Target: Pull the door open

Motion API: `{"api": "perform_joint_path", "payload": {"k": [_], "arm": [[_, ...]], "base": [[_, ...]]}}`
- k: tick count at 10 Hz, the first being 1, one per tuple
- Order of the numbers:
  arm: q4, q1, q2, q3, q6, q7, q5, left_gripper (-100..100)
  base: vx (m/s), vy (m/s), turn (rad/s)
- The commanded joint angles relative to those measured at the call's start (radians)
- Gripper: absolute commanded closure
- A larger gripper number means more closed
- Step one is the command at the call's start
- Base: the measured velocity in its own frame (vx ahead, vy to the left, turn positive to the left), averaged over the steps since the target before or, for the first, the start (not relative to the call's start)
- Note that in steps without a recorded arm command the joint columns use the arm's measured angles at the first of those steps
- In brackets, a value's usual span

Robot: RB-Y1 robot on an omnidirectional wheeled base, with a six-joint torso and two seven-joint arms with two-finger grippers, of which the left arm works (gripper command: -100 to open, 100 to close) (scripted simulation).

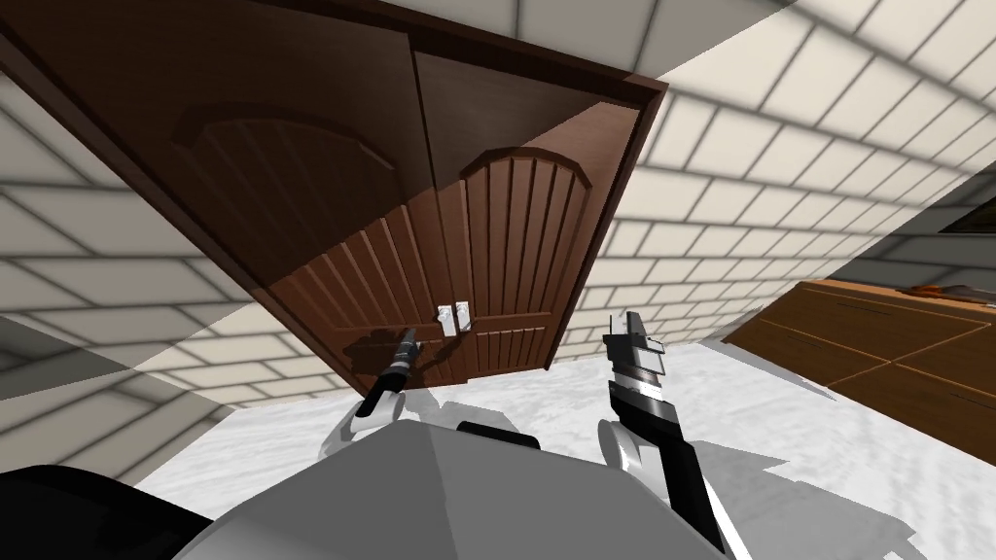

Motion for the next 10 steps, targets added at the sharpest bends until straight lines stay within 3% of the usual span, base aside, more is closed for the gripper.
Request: {"api": "perform_joint_path", "payload": {"k": [1,3,5,8,10], "arm": [[-0.012,-0.004,-0.004,-0.025,-0.004,0.004,-0.002,-100],[-0.034,-0.012,-0.013,-0.06,-0.006,0.008,-0.005,-100],[-0.007,0.006,-0.002,-0.024,-0.008,0.006,-0.001,-100],[0.026,0.018,0.011,0.023,-0.005,0.002,0.003,-100],[0.032,0.005,0.008,0.024,-0.004,0.0,0.002,-100]], "base": [[-0.145,-0.108,-0.11],[-0.118,-0.107,-0.113],[-0.028,-0.013,0.074],[0.021,0.104,0.123],[0.17,0.102,-0.009]]}}
